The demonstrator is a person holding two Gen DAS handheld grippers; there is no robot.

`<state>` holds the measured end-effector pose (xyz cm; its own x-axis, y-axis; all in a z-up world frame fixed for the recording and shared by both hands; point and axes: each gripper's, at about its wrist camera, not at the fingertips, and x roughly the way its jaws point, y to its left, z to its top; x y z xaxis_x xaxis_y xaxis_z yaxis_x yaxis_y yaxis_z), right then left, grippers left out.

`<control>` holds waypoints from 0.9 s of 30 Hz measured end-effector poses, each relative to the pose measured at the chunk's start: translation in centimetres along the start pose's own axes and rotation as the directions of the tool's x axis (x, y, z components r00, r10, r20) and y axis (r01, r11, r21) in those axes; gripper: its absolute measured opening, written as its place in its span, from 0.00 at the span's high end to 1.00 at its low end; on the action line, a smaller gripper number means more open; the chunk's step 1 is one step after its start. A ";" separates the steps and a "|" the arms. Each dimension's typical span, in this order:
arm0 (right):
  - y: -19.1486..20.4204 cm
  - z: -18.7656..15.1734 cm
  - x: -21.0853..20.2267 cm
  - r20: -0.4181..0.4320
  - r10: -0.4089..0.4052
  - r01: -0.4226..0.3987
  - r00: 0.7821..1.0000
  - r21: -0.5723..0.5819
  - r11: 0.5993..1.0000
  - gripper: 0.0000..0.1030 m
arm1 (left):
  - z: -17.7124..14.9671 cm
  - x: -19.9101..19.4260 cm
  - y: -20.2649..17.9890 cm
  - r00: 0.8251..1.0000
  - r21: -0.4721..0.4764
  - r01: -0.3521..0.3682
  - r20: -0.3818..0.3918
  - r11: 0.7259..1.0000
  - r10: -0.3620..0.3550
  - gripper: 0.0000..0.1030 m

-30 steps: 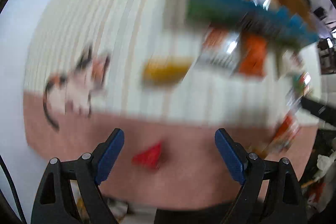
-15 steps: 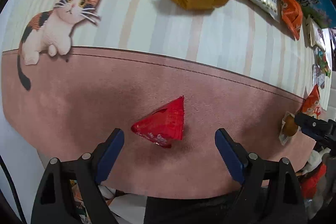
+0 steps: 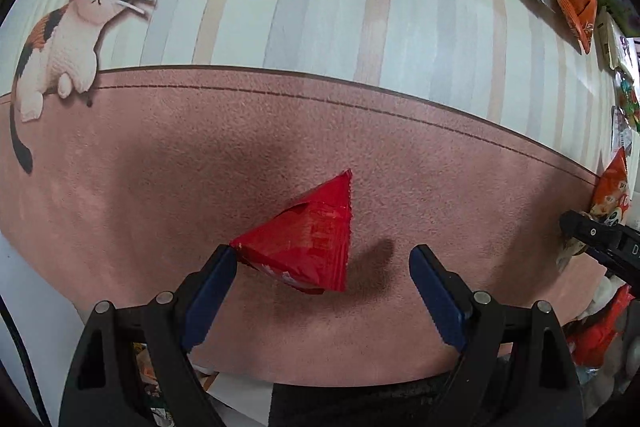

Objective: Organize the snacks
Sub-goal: 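Grasp the red triangular packet with left tool while right tool grasps wrapped egg, then lower both items into the cardboard box and open both tools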

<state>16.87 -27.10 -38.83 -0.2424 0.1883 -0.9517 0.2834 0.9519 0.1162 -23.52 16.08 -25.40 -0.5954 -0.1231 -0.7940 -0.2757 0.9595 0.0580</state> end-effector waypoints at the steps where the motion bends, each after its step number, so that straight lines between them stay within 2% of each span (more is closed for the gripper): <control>1: -0.1 0.0 -0.1 0.010 0.006 -0.006 1.000 0.003 1.000 0.43 | -0.1 0.1 0.1 1.000 -0.003 0.006 0.000 1.000 -0.006 0.14; 4: -0.1 -0.7 -0.6 0.028 0.010 -0.009 1.000 -0.008 1.000 0.45 | -0.6 0.7 1.1 1.000 -0.014 0.026 -0.005 1.000 -0.026 0.14; 11: 1.2 -2.8 -0.4 0.003 0.058 -0.058 0.998 -0.030 0.998 0.46 | -1.2 0.9 3.2 0.999 -0.040 0.048 -0.003 0.998 -0.048 0.14; 13: 1.7 -3.2 -0.2 -0.001 0.061 -0.061 0.998 -0.044 0.997 0.46 | -1.3 0.6 3.5 0.999 -0.046 0.036 0.010 0.998 -0.036 0.31; 14: 2.0 -3.5 -0.4 -0.001 0.061 -0.061 0.998 -0.051 0.997 0.46 | -1.3 0.5 3.7 0.999 -0.047 0.031 0.012 0.998 -0.030 0.36; 15: 2.3 -3.7 -0.5 -0.002 0.063 -0.063 0.998 -0.059 0.996 0.46 | -1.2 0.4 4.2 0.999 -0.051 0.033 0.013 0.998 -0.033 0.48; 16: 2.6 -3.6 -0.4 -0.002 0.064 -0.064 0.998 -0.061 0.996 0.46 | -1.2 0.5 4.4 0.999 -0.054 0.038 0.014 0.998 -0.037 0.52; 22: 3.7 -4.5 -0.6 0.004 0.068 -0.068 0.998 -0.087 0.994 0.46 | -0.9 -0.1 5.0 0.999 -0.060 0.017 0.043 0.998 -0.014 0.56; 27: 3.1 -2.8 -1.6 0.018 0.084 -0.082 0.996 -0.102 0.991 0.47 | -0.4 -1.9 4.3 0.997 -0.056 0.018 0.072 0.998 -0.014 0.58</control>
<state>15.52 -23.79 -36.20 -0.2010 0.2633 -0.9435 0.2060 0.9530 0.2221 -23.89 20.29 -23.37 -0.5358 -0.1178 -0.8361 -0.3279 0.9415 0.0775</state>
